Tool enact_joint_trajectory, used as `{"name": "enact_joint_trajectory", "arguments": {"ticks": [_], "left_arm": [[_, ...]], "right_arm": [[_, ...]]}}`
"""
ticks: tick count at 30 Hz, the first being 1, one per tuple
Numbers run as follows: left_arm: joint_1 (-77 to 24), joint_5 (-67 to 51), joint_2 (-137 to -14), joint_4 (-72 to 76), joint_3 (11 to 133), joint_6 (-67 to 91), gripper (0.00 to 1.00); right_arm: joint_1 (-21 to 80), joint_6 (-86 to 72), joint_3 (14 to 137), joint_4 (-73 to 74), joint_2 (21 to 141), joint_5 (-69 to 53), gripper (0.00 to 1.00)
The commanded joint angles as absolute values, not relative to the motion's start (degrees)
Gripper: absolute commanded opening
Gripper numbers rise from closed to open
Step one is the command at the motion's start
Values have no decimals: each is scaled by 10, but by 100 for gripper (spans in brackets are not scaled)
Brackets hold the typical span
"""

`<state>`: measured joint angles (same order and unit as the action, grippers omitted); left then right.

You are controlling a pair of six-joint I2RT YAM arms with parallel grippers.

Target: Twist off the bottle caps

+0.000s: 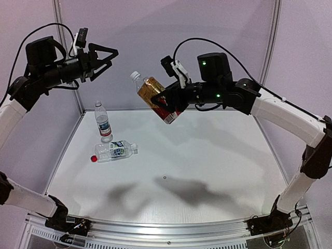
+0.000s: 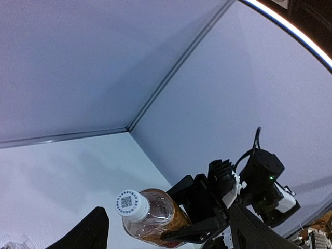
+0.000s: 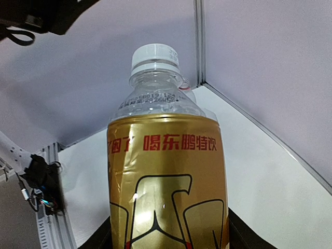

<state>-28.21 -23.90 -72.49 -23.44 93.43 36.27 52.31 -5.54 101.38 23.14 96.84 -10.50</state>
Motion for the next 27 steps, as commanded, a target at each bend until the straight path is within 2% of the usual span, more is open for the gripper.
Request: {"name": "enact_joint_trajectory", "arguments": {"ticks": [1,7,15,27], "left_arm": [[-274,-335,-716,-179,912,301,80],[-277,-400,-741,-106,921,329,79],[-306,-437,-782,-72,956,341,74],[-326,-438,-800,-31,946,362,57]], "right_arm": [[510,-104,974,133,909,-224,61],[504,-140,956,84,893,-309,60],[504,-161,957,66,899,-328,60],[504,-176,952,62,904,-334,60]]}}
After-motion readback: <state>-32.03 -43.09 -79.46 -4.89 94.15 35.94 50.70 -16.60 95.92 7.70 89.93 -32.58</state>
